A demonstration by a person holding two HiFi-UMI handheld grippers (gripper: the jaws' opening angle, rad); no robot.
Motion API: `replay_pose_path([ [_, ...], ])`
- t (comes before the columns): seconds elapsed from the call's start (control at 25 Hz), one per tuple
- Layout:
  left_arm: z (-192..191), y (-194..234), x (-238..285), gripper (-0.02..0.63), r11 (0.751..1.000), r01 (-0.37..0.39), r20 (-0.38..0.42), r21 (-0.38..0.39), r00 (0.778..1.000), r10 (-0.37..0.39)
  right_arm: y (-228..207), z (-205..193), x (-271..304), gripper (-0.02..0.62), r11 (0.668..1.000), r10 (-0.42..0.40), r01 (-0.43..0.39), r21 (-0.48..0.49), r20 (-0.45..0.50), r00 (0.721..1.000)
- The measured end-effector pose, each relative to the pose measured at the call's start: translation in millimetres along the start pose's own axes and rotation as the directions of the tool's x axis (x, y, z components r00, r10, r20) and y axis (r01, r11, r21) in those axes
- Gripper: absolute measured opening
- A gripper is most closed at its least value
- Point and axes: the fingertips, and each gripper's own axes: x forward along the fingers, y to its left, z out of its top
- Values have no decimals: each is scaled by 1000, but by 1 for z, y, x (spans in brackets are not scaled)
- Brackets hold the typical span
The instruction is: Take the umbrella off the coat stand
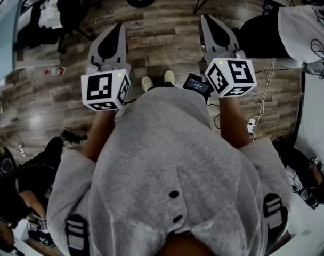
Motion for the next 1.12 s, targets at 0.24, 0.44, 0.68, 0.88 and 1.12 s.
replay_pose_path([
  [0.24, 0, 13, -3, 12, 1000, 6, 2, -3, 1000, -6, 11, 1, 5, 6, 1000, -14, 14, 15, 10, 1000],
  [0.44, 0, 25, -13, 12, 1000, 10, 2, -18, 1000, -10, 27, 9, 7, 9, 1000, -15, 14, 15, 35, 999],
  [0.68, -7, 42, -24, 12, 999, 33, 21, -42, 999, -32, 53, 2, 14, 9, 1000, 1, -1, -12, 30, 1000],
  [0.88, -3, 41, -38, 12, 998, 36, 34, -46, 999, -34, 66, 3, 5, 9, 1000, 15, -14, -15, 28, 999],
  [1.12, 1, 45, -29, 12, 998, 43, 50, -45, 998, -40, 61, 0, 20, 9, 999, 32, -32, -6, 38, 999],
])
